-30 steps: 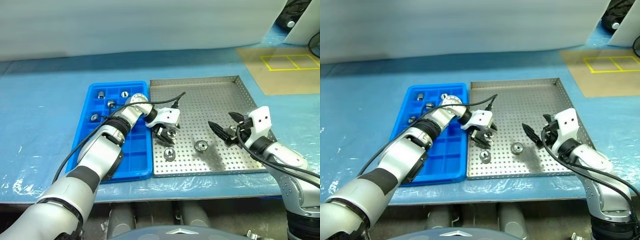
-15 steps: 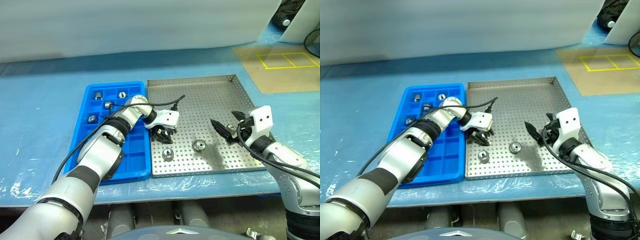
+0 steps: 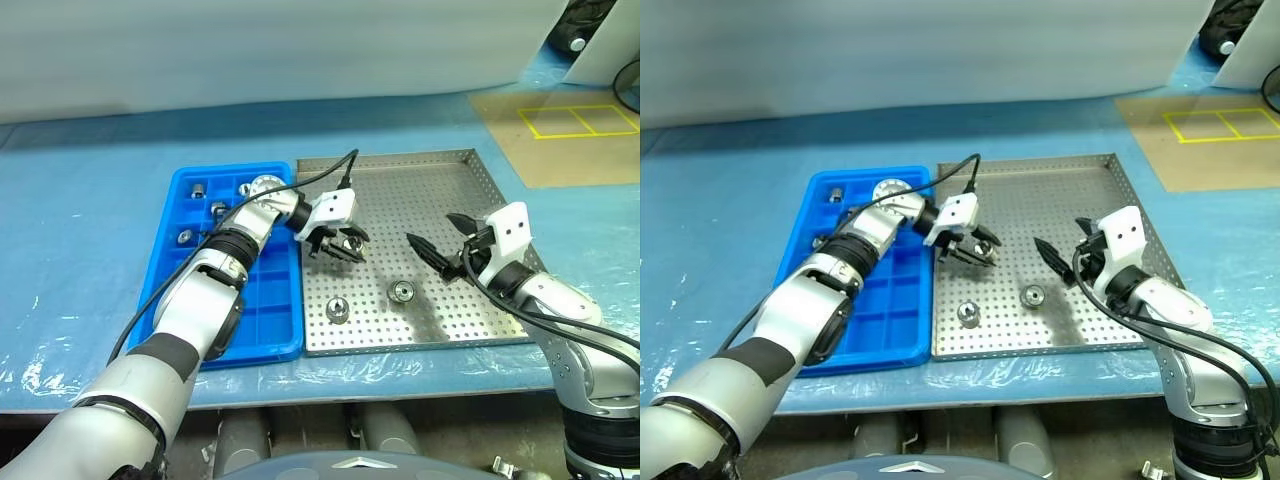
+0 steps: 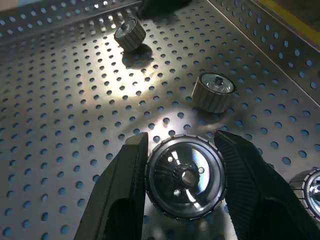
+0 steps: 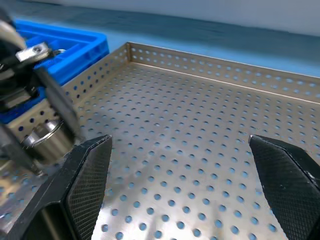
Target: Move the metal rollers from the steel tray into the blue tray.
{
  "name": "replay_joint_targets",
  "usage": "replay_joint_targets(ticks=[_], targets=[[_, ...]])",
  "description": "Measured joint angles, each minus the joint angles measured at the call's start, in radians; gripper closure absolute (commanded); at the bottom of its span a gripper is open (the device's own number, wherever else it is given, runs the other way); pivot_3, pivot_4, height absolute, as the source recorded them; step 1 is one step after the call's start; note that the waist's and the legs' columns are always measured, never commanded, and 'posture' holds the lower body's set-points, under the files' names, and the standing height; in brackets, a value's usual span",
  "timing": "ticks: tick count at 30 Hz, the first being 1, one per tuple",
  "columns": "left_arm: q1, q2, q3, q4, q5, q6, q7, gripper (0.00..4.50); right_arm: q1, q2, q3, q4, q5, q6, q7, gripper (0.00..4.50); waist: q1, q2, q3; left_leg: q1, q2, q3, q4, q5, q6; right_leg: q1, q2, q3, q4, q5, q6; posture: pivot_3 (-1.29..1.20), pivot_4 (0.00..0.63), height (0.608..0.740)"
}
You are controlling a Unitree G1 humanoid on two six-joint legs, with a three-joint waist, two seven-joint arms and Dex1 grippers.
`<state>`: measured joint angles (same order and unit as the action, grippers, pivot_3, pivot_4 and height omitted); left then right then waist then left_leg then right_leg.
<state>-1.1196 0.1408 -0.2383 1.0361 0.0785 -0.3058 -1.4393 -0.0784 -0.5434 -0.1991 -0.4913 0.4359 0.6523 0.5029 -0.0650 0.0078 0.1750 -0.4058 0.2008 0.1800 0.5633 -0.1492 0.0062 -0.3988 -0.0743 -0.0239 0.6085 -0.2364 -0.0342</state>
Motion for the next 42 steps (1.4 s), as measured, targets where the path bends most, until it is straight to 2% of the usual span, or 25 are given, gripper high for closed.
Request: replay_joint_targets(ticks=[6, 12, 17, 23, 30, 42], targets=[[0.066, 0.102, 0.04, -0.222, -0.083, 0.12, -0.024, 2.77, -0.129, -0.054, 0.042, 0.079, 0.037, 0.01, 0.124, 0.0, 0.004, 0.0, 0.0, 0.001, 0.001, 0.0, 0.0, 0.0, -0.001, 0.0, 0.0, 0.0, 0.001, 0.0, 0.0, -0.29, 0.15, 0.74], [0.201, 0.257, 0.076, -0.512, -0.155, 0.299, -0.017, 2.77, -0.301, -0.066, 0.141, 0.199, 0.053, 0.01, 0.261, 0.0, 0.037, 0.001, 0.001, 0.001, 0.001, 0.0, -0.002, 0.001, -0.002, -0.002, 0.0, -0.001, 0.003, 0.0, -0.001, -0.15, 0.15, 0.74], [0.377, 0.382, 0.133, -0.774, -0.211, 0.476, 0.061, 2.77, -0.463, -0.021, 0.264, 0.287, 0.075, 0.006, 0.403, 0.0, 0.084, 0.001, 0.001, 0.0, 0.002, 0.0, -0.002, 0.002, -0.003, -0.004, 0.0, -0.002, 0.006, -0.001, -0.003, -0.02, 0.15, 0.74], [0.532, 0.467, 0.189, -0.952, -0.247, 0.598, 0.17, 2.77, -0.534, 0.042, 0.368, 0.452, 0.027, -0.061, 0.495, 0.0, 0.148, 0.001, 0.001, 0.0, 0.003, 0.0, -0.002, 0.001, -0.009, -0.005, 0.0, -0.003, 0.009, -0.002, -0.003, 0.13, 0.15, 0.74], [0.658, 0.474, 0.241, -1.011, -0.279, 0.668, 0.321, 2.77, -0.6, 0.117, 0.421, 0.588, -0.035, -0.144, 0.567, 0.0, 0.181, 0.001, 0.001, 0.0, 0.003, -0.001, -0.002, 0.004, -0.014, -0.007, 0.0, -0.003, 0.015, -0.002, -0.004, 0.17, 0.15, 0.74], [0.67, 0.461, 0.215, -0.905, -0.285, 0.671, 0.404, 2.77, -0.582, 0.123, 0.417, 0.595, -0.064, -0.161, 0.568, 0.0, 0.19, 0.001, 0.001, -0.001, 0.003, -0.001, -0.003, 0.005, -0.016, -0.008, 0.0, -0.003, 0.014, -0.002, -0.004, 0.12, 0.15, 0.74]])
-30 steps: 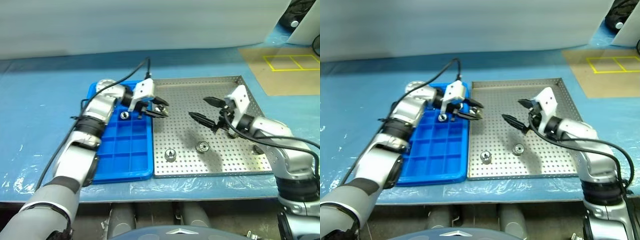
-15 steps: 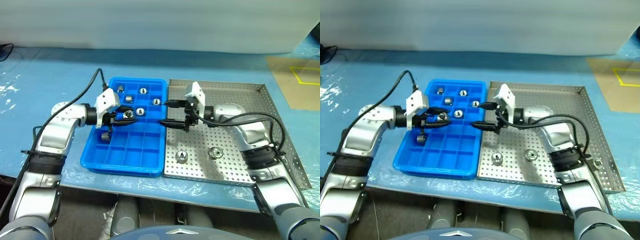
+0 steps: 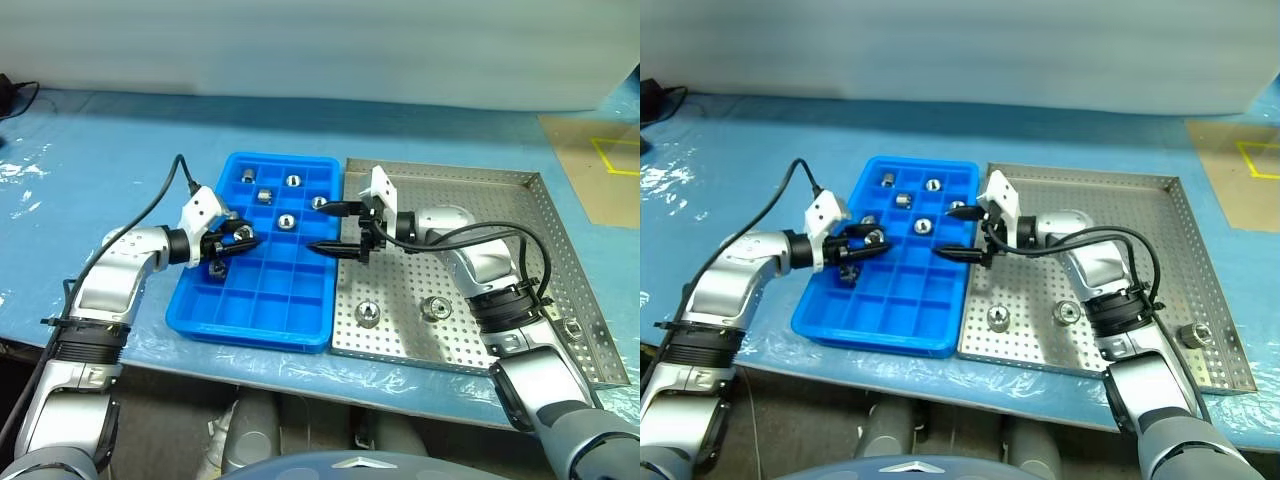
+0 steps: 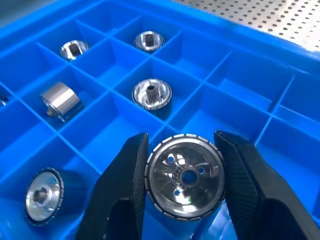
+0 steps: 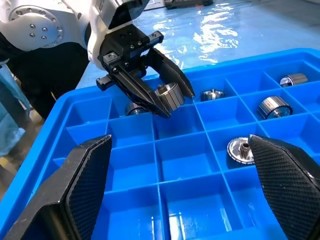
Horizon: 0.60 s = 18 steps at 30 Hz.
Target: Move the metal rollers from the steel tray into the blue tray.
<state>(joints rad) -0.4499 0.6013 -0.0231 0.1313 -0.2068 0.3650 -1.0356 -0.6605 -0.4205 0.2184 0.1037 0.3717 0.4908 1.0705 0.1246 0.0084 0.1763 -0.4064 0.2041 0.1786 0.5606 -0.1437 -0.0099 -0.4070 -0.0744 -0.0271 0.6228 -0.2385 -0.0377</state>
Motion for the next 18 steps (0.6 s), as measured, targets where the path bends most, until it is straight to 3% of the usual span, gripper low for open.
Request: replay_joint_targets(ticks=[7, 9, 12, 18], targets=[[-0.043, -0.031, -0.038, 0.115, 0.037, -0.073, 0.02, 2.77, 0.016, -0.012, -0.01, -0.016, -0.003, 0.001, -0.021, 0.0, 0.0, 0.0, 0.0, 0.001, 0.0, 0.0, 0.0, 0.0, 0.0, 0.001, 0.0, 0.0, 0.001, 0.0, 0.0, 0.09, 0.15, 0.74], [-0.056, -0.045, -0.044, 0.155, 0.045, -0.113, 0.023, 2.03, 0.027, -0.019, -0.011, -0.023, -0.005, 0.001, -0.029, 0.0, 0.005, 0.001, -0.001, 0.002, -0.001, 0.0, 0.0, 0.0, 0.0, 0.002, 0.0, 0.0, 0.001, 0.0, 0.0, 0.09, 0.15, 0.74], [-0.07, -0.055, -0.045, 0.194, 0.052, -0.153, 0.038, 1.28, 0.04, -0.02, -0.011, -0.029, -0.008, 0.001, -0.04, 0.0, 0.012, 0.001, -0.001, 0.003, 0.0, 0.0, 0.0, 0.001, -0.002, 0.004, -0.001, 0.0, 0.003, 0.0, 0.001, 0.08, 0.15, 0.74], [-0.074, -0.054, -0.042, 0.18, 0.04, -0.124, 0.035, 1.28, 0.05, -0.024, -0.011, -0.04, -0.008, 0.001, -0.05, 0.0, 0.008, 0.0, -0.001, 0.002, 0.0, -0.001, 0.0, 0.002, -0.003, 0.003, -0.001, 0.0, 0.002, 0.001, 0.001, 0.07, 0.15, 0.74]])
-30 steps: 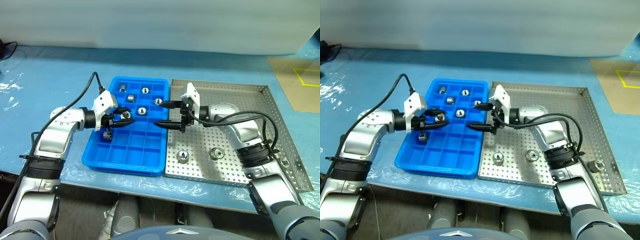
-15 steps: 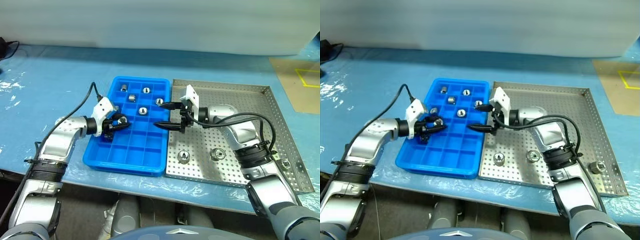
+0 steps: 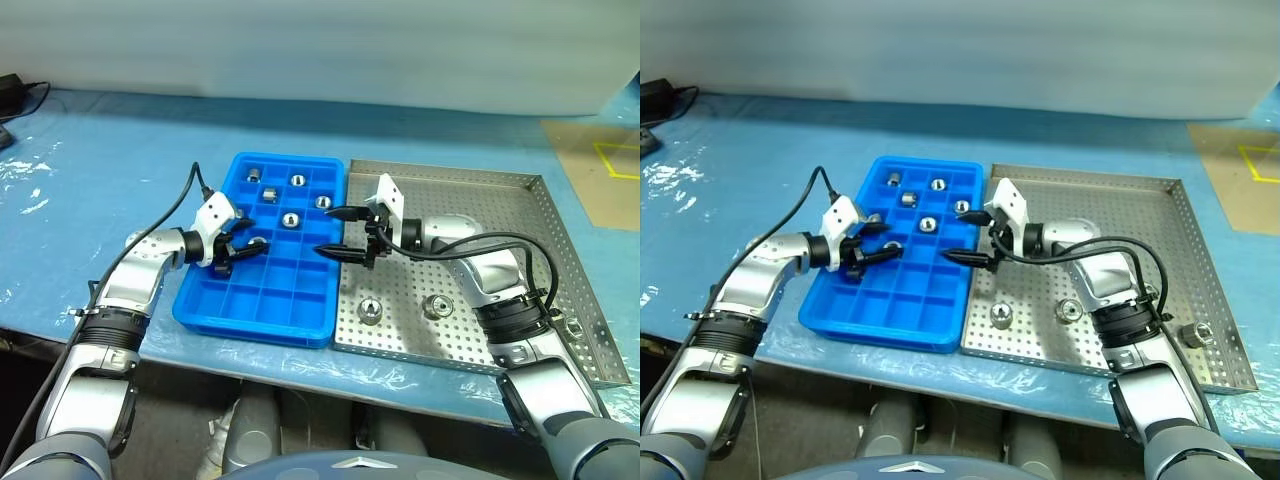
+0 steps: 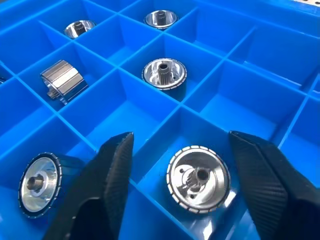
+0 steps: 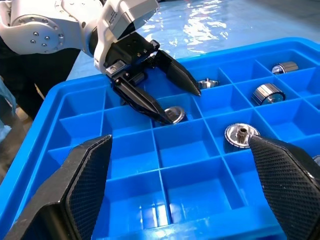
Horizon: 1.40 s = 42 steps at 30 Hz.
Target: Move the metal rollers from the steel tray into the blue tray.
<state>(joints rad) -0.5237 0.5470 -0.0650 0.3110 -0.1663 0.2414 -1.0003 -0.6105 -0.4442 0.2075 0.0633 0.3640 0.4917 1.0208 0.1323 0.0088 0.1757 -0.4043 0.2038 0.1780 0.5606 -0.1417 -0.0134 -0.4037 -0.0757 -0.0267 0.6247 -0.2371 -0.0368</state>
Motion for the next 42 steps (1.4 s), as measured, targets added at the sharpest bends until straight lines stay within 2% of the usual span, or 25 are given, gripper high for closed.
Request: replay_joint_targets(ticks=[12, 17, 22, 25, 30, 42], targets=[[-0.061, 0.001, 0.0, -0.264, -0.181, 0.187, -0.104, 1.28, 0.016, -0.043, -0.041, -0.014, 0.001, 0.01, -0.006, 0.0, -0.013, 0.0, 0.0, -0.01, 0.001, 0.001, 0.0, 0.0, 0.001, -0.012, 0.002, -0.001, 0.0, 0.0, -0.001, 0.0, 0.15, 0.74], [-0.076, 0.003, -0.03, -0.276, -0.204, 0.206, -0.166, 1.28, 0.09, -0.091, -0.074, -0.096, 0.014, 0.046, -0.021, 0.0, -0.021, 0.0, 0.0, -0.01, 0.001, 0.002, 0.0, 0.0, 0.001, -0.011, 0.002, 0.0, -0.001, 0.0, -0.001, -0.05, 0.15, 0.74], [-0.078, 0.003, -0.082, -0.296, -0.214, 0.224, -0.236, 1.28, 0.249, -0.2, -0.108, -0.198, 0.033, 0.103, -0.015, 0.0, -0.032, -0.001, 0.0, -0.008, 0.001, 0.002, 0.001, 0.0, 0.001, -0.009, 0.002, 0.001, -0.002, -0.001, -0.001, -0.1, 0.15, 0.74], [-0.078, -0.004, -0.11, -0.306, -0.221, 0.226, -0.266, 1.28, 0.33, -0.221, -0.108, -0.284, 0.039, 0.126, -0.024, 0.0, -0.045, -0.001, 0.0, -0.005, 0.002, 0.002, 0.0, -0.001, 0.002, -0.007, 0.003, 0.002, -0.002, -0.001, -0.001, -0.12, 0.15, 0.74], [-0.069, -0.013, -0.136, -0.306, -0.224, 0.223, -0.293, 1.28, 0.318, -0.186, -0.101, -0.337, 0.039, 0.139, -0.067, 0.0, -0.074, -0.001, 0.0, 0.001, 0.001, 0.002, 0.0, -0.001, 0.003, -0.002, 0.003, 0.002, -0.001, -0.001, 0.0, -0.12, 0.15, 0.74], [0.037, 0.057, -0.162, -0.316, -0.216, 0.226, -0.344, 1.28, 0.353, -0.219, -0.024, -0.337, 0.029, 0.148, -0.011, 0.0, -0.077, -0.001, 0.0, 0.0, 0.001, 0.002, 0.0, -0.003, 0.005, -0.002, 0.003, 0.002, -0.003, -0.001, -0.001, -0.08, 0.15, 0.74]])
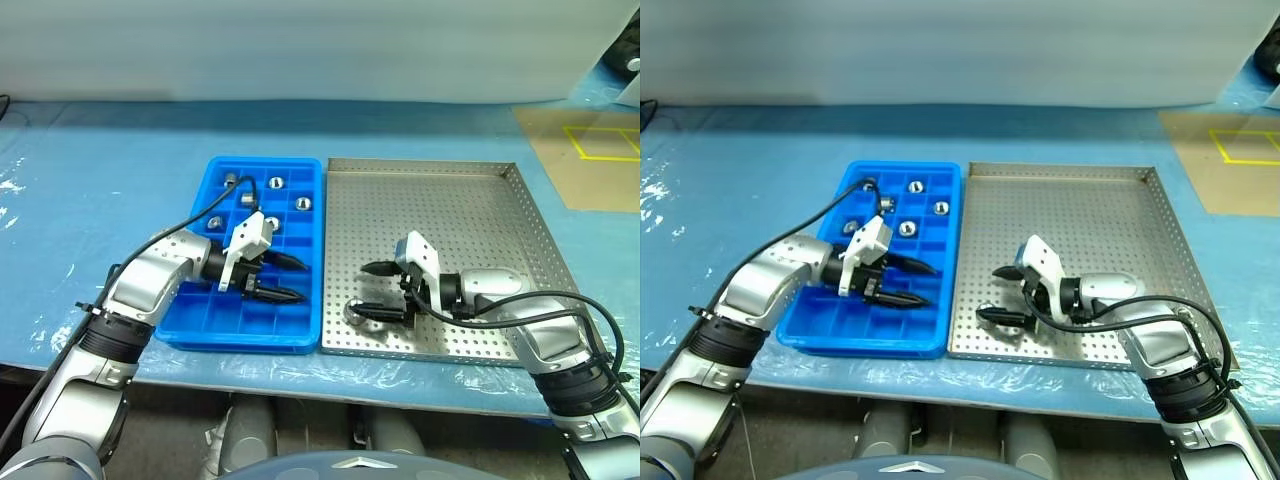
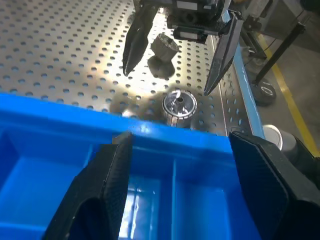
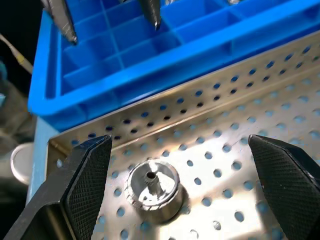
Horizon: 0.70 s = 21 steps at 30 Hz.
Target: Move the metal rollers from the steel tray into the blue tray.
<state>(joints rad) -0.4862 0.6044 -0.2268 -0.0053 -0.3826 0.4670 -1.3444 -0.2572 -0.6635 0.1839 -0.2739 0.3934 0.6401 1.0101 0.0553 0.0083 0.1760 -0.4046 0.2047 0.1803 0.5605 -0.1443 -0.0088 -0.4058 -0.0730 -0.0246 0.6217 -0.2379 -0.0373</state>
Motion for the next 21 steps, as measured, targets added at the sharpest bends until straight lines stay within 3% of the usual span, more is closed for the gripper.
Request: replay_joint_targets(ticks=[7, 10, 14, 21], targets=[[-0.021, -0.059, 0.0, -0.012, 0.003, -0.005, 0.06, 1.28, -0.02, -0.011, -0.031, 0.009, 0.008, 0.004, -0.003, 0.0, 0.005, 0.0, 0.0, 0.001, 0.0, 0.0, 0.001, 0.0, 0.0, 0.001, 0.0, 0.0, 0.001, 0.0, 0.0, -0.11, 0.15, 0.74], [-0.06, -0.097, -0.011, 0.005, 0.011, -0.022, 0.066, 1.28, -0.022, -0.038, -0.101, 0.008, 0.032, 0.023, -0.013, 0.0, 0.012, 0.0, 0.0, 0.001, 0.0, 0.0, 0.001, 0.0, 0.0, 0.001, 0.0, 0.0, 0.001, 0.0, 0.0, -0.16, 0.15, 0.74], [-0.142, -0.184, -0.063, 0.143, 0.052, -0.087, 0.046, 1.28, 0.038, -0.087, -0.222, -0.018, 0.052, 0.046, -0.047, 0.0, 0.018, 0.0, 0.0, 0.0, -0.001, 0.001, 0.001, -0.001, 0.001, 0.002, 0.0, 0.0, -0.001, 0.0, 0.0, -0.28, 0.15, 0.74], [-0.308, -0.316, -0.163, 0.437, 0.163, -0.283, -0.049, 1.28, 0.226, -0.099, -0.391, -0.157, 0.094, 0.095, -0.146, 0.0, -0.02, 0.0, -0.001, 0.001, -0.001, 0.001, 0.002, -0.002, 0.004, 0.003, 0.0, 0.001, -0.003, 0.0, 0.0, -0.46, 0.15, 0.74]])
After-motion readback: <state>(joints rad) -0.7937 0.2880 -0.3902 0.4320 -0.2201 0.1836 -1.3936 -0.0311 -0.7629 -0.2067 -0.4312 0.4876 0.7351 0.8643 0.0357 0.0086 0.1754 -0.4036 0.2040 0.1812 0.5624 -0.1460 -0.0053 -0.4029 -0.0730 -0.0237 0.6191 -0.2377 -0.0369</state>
